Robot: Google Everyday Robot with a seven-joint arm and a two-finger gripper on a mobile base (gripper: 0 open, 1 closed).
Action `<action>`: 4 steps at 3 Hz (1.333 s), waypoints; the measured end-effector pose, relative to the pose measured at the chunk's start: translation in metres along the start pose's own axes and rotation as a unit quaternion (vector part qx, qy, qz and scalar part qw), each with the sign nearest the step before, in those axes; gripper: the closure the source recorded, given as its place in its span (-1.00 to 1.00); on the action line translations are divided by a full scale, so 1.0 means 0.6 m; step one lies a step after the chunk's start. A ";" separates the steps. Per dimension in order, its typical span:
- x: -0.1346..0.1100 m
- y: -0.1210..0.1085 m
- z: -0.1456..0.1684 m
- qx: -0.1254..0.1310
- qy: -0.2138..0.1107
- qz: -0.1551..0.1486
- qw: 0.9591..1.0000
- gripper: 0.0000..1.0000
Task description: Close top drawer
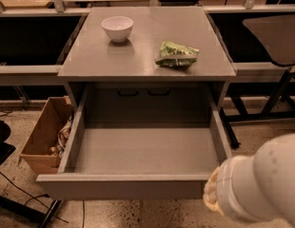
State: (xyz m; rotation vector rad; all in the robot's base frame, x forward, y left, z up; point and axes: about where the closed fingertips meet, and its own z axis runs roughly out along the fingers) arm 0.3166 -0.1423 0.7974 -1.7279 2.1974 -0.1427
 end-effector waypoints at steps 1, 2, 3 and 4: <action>0.053 0.075 0.154 -0.057 0.002 0.040 0.998 1.00; 0.103 0.107 0.284 -0.069 -0.001 0.076 0.995 1.00; 0.109 0.088 0.333 -0.057 -0.010 0.081 0.995 1.00; 0.081 0.037 0.367 -0.034 -0.033 0.070 0.996 1.00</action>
Offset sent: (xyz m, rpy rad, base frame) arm -0.0183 -0.0330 -0.2589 0.1099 0.1717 -0.1738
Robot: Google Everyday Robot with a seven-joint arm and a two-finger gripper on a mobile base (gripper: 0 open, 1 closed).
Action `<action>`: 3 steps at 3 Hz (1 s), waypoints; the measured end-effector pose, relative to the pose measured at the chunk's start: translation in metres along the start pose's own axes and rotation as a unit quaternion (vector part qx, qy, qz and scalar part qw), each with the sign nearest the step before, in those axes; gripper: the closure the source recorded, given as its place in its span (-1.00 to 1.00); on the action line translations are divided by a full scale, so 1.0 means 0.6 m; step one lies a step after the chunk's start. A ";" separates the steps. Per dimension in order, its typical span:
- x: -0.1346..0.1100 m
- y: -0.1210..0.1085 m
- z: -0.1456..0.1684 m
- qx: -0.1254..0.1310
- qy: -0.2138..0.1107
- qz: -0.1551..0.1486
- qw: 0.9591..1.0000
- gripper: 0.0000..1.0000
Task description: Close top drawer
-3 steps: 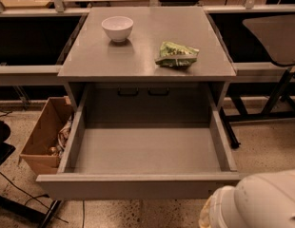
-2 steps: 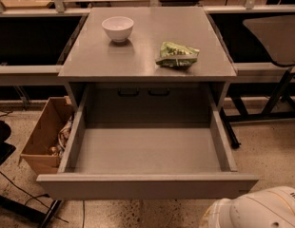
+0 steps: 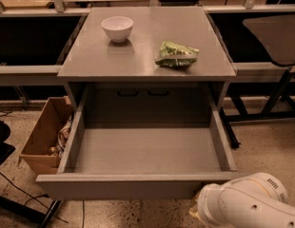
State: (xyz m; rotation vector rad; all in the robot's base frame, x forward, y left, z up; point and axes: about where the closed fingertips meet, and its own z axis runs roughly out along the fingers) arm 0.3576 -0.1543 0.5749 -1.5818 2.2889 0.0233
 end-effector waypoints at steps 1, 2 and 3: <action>-0.022 -0.029 0.012 0.015 -0.017 -0.005 1.000 1.00; -0.047 -0.065 0.020 0.034 -0.035 -0.010 0.999 1.00; -0.079 -0.112 0.020 0.052 -0.054 -0.018 0.997 1.00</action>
Offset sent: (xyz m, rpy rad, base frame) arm 0.0920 0.0249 0.0056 0.0698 -0.1661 0.0148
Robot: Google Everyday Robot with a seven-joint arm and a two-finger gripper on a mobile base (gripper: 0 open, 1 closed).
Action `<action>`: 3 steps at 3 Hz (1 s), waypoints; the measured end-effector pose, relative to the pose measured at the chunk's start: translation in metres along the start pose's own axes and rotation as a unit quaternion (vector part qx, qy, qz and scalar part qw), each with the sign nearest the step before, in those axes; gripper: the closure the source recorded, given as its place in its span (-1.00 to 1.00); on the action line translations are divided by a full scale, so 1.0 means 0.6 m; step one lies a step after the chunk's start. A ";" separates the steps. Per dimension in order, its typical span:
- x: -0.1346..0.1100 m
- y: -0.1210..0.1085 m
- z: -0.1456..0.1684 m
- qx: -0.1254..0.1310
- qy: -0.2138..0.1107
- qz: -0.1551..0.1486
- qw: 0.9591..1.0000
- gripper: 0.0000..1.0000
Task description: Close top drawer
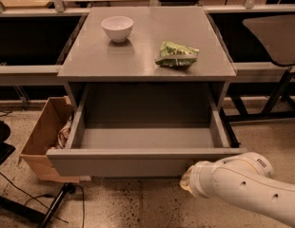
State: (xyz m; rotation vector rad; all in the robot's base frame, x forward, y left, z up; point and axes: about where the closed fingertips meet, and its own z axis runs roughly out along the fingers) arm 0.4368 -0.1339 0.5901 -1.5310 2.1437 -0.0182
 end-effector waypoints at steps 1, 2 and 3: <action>0.000 0.000 0.000 0.000 0.000 0.000 1.000 1.00; -0.003 -0.016 0.005 0.013 -0.012 0.001 1.000 1.00; -0.006 -0.050 0.017 0.032 -0.036 0.007 0.999 1.00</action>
Offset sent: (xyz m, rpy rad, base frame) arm 0.0237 -0.0036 -0.0022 0.0409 -0.0673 -0.0151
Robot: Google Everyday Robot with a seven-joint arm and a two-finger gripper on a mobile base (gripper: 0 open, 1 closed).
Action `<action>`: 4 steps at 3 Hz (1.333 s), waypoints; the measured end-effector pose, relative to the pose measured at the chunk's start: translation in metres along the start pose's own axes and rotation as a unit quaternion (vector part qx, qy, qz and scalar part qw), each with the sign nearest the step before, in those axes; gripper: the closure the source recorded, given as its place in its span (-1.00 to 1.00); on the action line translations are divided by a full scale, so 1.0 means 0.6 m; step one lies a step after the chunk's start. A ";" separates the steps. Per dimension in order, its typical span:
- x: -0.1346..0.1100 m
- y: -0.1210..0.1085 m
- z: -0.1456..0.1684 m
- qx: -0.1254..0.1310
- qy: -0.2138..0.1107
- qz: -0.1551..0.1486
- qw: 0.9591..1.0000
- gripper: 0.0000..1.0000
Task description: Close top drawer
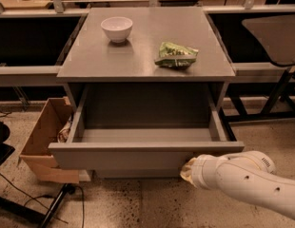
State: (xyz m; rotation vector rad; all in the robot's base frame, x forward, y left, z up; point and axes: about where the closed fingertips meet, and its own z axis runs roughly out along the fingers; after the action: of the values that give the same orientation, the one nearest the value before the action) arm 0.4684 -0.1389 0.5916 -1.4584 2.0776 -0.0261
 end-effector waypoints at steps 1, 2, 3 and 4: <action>-0.008 -0.029 0.033 0.002 -0.023 -0.003 1.000 1.00; -0.019 -0.066 0.066 0.002 -0.043 -0.010 0.999 1.00; -0.021 -0.073 0.072 0.002 -0.047 -0.011 0.999 1.00; -0.031 -0.127 0.099 0.005 -0.063 -0.018 0.998 1.00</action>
Offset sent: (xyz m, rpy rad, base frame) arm 0.2441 -0.0142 -0.0301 0.2419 -0.1620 0.1960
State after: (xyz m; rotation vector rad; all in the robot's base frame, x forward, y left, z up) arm 0.5657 -0.1347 0.5771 -1.4543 1.9463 0.0406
